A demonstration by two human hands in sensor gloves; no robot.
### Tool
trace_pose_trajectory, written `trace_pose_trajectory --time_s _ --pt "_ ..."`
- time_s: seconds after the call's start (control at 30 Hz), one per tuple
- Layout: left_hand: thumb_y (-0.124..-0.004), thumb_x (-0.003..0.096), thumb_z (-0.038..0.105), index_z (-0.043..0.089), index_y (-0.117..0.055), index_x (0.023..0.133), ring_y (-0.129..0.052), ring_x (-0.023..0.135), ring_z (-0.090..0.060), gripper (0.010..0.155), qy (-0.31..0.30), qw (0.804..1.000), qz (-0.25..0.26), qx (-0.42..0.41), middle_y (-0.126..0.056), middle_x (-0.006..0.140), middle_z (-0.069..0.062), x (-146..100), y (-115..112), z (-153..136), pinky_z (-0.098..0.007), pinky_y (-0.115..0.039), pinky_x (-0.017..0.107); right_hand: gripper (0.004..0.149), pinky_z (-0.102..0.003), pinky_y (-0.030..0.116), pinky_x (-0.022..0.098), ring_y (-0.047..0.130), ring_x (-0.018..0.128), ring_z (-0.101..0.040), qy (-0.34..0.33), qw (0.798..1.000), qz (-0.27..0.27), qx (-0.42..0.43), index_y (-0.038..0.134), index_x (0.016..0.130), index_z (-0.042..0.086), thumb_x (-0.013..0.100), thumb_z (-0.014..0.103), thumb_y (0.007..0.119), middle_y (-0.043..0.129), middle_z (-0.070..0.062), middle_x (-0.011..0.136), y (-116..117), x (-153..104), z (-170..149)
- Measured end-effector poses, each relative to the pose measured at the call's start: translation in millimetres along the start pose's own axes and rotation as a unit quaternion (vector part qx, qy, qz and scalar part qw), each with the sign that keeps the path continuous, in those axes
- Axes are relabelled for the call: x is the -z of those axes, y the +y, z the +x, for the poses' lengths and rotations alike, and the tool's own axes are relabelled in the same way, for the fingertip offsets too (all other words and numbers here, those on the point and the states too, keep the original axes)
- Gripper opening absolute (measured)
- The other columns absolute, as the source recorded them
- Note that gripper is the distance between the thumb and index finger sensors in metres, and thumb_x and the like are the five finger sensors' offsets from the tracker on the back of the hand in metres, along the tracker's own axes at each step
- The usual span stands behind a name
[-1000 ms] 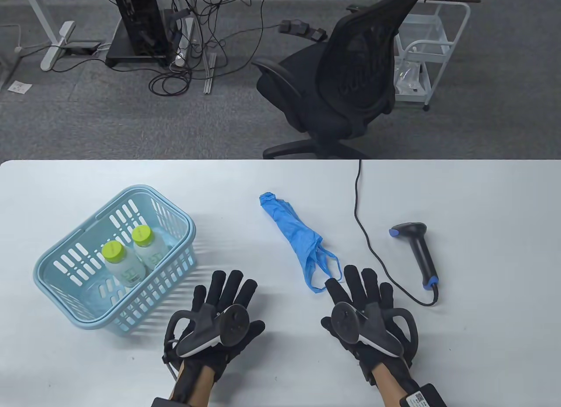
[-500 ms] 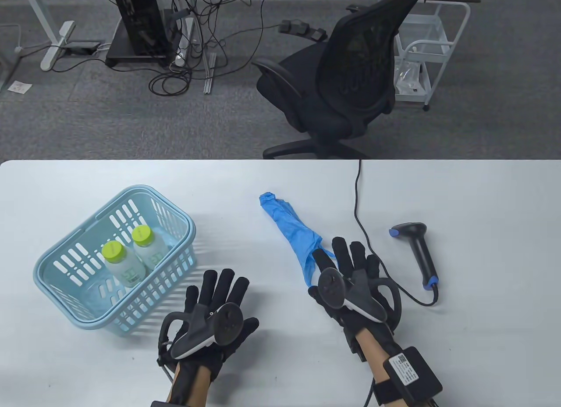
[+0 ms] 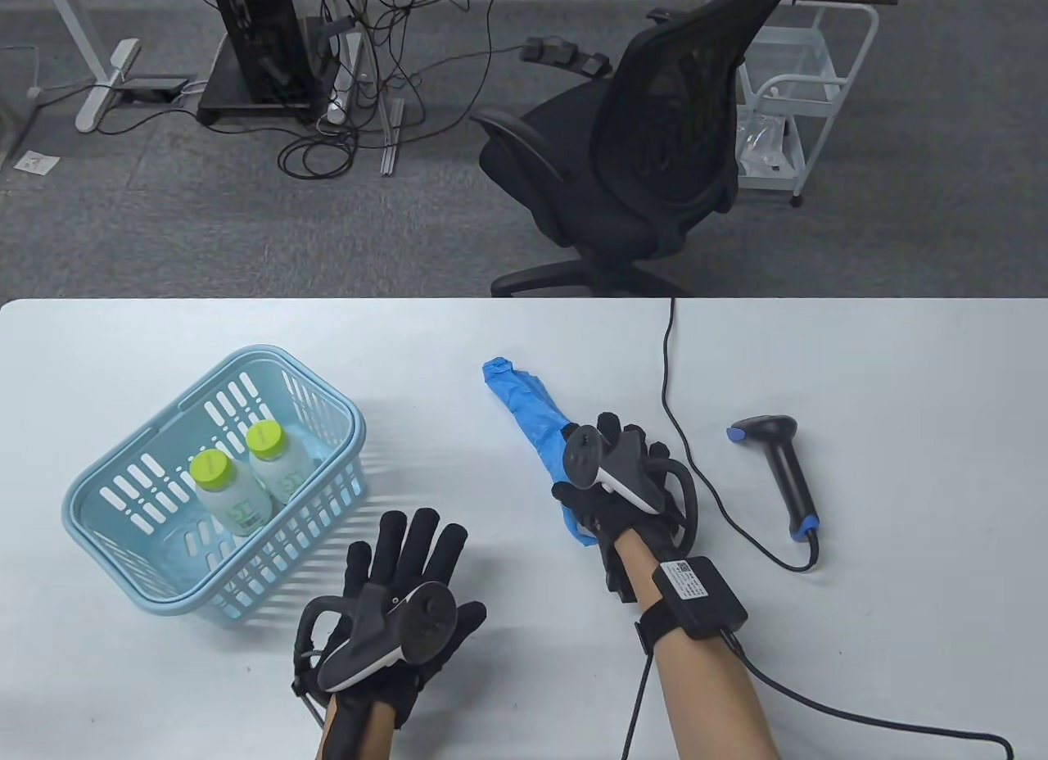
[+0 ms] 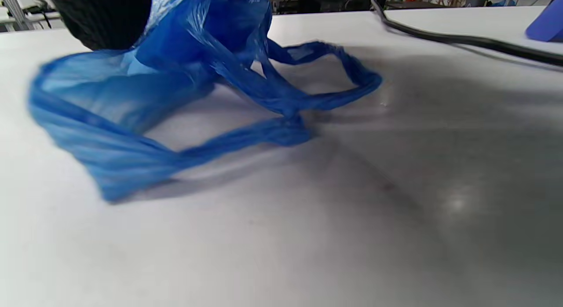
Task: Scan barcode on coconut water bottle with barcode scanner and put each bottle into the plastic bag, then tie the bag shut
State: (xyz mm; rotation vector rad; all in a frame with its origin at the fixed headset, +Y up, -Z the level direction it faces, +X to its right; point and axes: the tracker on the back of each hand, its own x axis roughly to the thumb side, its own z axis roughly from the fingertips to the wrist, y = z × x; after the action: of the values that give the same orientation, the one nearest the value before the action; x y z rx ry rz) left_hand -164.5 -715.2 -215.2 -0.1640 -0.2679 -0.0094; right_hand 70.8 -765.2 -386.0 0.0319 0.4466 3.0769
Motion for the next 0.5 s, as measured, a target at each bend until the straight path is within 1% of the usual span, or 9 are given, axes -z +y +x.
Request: trace_pose_trajectory --time_s 0.1,0.17,0.23,0.27,0.33,0.4,0.43,0.5 --pt "-0.055 0.0605 0.074 0.034 -0.013 0.125 -0.003 0.118 -0.041 0.087 0.001 1.000 -0.003 0.003 0.001 0.131 -0.003 0 0 0 -0.070 -0.022 0.079 0.066 -0.065 0.038 0.080 0.049 0.113 -0.034 0.011 0.999 -0.014 -0.029 0.039 0.107 0.043 0.050 0.057 0.070 0.042 0.000 0.121 4 6 6" --pt "-0.055 0.0606 0.074 0.033 -0.013 0.125 -0.003 0.118 -0.041 0.087 0.002 1.000 -0.004 0.002 0.001 0.131 -0.003 -1 0 -1 -0.069 -0.022 0.080 0.061 -0.063 0.042 0.080 0.055 0.111 -0.030 0.018 0.999 -0.046 -0.024 0.049 0.105 0.041 0.050 0.053 0.073 0.049 0.002 0.118 3 5 9" --pt "-0.055 0.0606 0.074 0.033 -0.013 0.125 -0.003 0.118 -0.041 0.087 0.002 1.000 -0.007 0.001 0.001 0.131 -0.003 0 0 -1 -0.069 -0.022 0.080 0.052 -0.059 0.049 0.080 0.068 0.106 -0.025 0.021 0.996 -0.076 -0.051 0.061 0.100 0.040 0.051 0.047 0.078 0.063 0.006 0.111 0 1 12" --pt "-0.056 0.0605 0.074 0.033 -0.013 0.125 -0.003 0.118 -0.041 0.087 0.002 1.000 -0.009 0.000 0.001 0.131 -0.003 0 -1 -1 -0.069 -0.022 0.080 0.050 -0.057 0.052 0.080 0.071 0.104 -0.023 0.019 0.994 -0.088 -0.062 0.063 0.098 0.040 0.051 0.045 0.079 0.068 0.006 0.108 -1 -1 13" --pt "-0.055 0.0606 0.074 0.033 -0.013 0.125 -0.002 0.118 -0.041 0.087 0.003 1.000 -0.011 -0.001 0.001 0.131 -0.003 0 -1 -2 -0.069 -0.022 0.080 0.042 -0.054 0.058 0.078 0.083 0.095 -0.020 0.004 0.991 -0.113 -0.073 0.073 0.091 0.037 0.050 0.041 0.082 0.080 0.008 0.097 -2 -8 13" --pt "-0.055 0.0606 0.073 0.033 -0.013 0.125 -0.002 0.117 -0.041 0.087 0.003 1.000 -0.010 -0.001 0.001 0.131 -0.003 0 -1 -2 -0.069 -0.022 0.080 0.037 -0.054 0.062 0.075 0.090 0.087 -0.020 -0.014 0.990 -0.120 -0.071 0.079 0.086 0.035 0.049 0.038 0.084 0.087 0.008 0.090 -3 -17 9" --pt "-0.055 0.0606 0.074 0.033 -0.013 0.125 -0.002 0.117 -0.041 0.087 0.003 1.000 -0.010 -0.001 0.001 0.131 -0.003 0 0 -2 -0.069 -0.022 0.080 0.037 -0.054 0.063 0.074 0.091 0.086 -0.021 -0.019 0.990 -0.120 -0.069 0.079 0.086 0.033 0.049 0.038 0.084 0.088 0.007 0.088 -4 -19 7" --pt "-0.056 0.0606 0.073 0.033 -0.013 0.125 -0.002 0.117 -0.041 0.087 0.002 1.000 -0.012 -0.002 0.001 0.131 -0.004 0 -1 -2 -0.069 -0.022 0.080 0.037 -0.055 0.064 0.072 0.092 0.084 -0.022 -0.035 0.990 -0.128 -0.056 0.080 0.086 0.031 0.049 0.037 0.084 0.089 0.005 0.087 -7 -34 1"
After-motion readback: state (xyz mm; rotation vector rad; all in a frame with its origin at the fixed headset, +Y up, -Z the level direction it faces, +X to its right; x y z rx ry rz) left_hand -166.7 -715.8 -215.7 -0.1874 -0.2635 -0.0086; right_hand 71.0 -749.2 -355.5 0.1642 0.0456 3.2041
